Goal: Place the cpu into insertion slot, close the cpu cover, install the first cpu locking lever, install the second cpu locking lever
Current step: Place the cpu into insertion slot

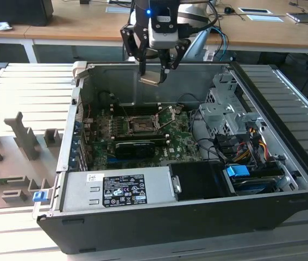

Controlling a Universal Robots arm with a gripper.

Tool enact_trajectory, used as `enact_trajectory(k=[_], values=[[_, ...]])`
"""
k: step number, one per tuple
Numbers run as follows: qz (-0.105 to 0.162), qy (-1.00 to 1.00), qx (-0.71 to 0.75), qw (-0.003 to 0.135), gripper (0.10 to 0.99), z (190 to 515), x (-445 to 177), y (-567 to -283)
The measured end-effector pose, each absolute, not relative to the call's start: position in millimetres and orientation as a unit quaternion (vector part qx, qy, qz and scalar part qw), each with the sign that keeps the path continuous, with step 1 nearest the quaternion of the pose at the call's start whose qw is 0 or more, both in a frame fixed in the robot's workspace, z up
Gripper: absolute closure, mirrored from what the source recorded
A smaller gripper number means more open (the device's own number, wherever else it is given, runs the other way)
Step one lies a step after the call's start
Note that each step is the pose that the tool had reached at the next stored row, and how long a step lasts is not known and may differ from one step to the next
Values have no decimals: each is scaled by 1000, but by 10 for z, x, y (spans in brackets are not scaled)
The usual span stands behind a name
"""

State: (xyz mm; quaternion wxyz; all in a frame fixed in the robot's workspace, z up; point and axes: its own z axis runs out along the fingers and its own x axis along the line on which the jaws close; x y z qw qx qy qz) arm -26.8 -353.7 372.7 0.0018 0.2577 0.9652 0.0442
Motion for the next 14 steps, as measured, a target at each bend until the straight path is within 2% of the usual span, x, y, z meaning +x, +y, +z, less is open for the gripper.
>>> enact_trajectory(k=[14], values=[[44,942,333,5,561,3717,-269,-3537]])
